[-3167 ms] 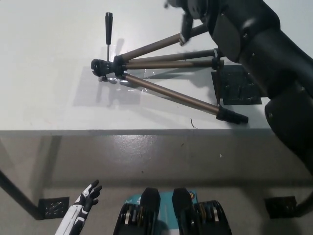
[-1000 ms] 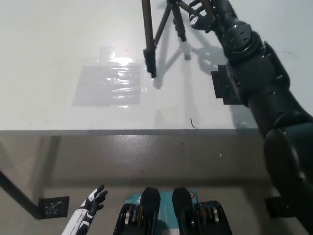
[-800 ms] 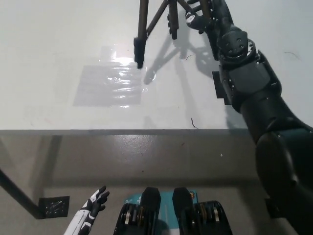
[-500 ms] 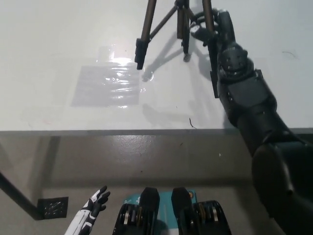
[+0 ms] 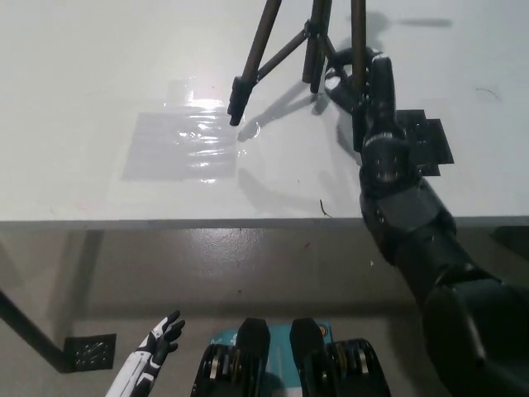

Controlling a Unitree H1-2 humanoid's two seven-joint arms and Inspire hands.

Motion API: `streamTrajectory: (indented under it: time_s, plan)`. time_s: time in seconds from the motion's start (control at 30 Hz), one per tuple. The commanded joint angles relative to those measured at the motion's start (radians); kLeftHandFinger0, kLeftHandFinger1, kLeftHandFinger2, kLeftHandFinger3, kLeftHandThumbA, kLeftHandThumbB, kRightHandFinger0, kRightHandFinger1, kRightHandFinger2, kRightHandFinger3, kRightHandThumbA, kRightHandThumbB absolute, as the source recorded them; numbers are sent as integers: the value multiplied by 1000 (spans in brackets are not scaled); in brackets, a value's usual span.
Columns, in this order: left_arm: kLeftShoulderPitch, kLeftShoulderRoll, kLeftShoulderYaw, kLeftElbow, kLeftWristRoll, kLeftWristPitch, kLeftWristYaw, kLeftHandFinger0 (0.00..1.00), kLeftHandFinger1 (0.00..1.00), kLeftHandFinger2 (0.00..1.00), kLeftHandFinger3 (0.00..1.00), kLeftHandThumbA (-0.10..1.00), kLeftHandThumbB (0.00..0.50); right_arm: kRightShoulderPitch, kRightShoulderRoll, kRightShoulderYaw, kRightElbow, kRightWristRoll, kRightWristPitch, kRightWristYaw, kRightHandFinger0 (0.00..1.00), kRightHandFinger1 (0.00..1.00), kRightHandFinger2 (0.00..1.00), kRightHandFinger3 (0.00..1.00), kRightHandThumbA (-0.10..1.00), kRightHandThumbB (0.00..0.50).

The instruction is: A tripod lies near the right hand side of the table and the robot grab a leg of the tripod using its right hand and put it up right.

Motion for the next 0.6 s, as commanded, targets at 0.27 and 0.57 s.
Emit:
streamTrajectory:
  time_s: [0.27, 0.57]
  plan:
    - [-13, 16, 6, -32, 0, -16, -16, 1000, 1000, 1000, 1000, 1000, 423, 31, -25, 220, 25, -44, -128, -95, 0, 92, 455, 330, -100, 161]
    - [-16, 17, 7, -36, 6, -14, -13, 1000, 1000, 1000, 1000, 1000, 406, 21, -35, 218, 36, 29, -92, -57, 0, 198, 571, 495, -100, 143]
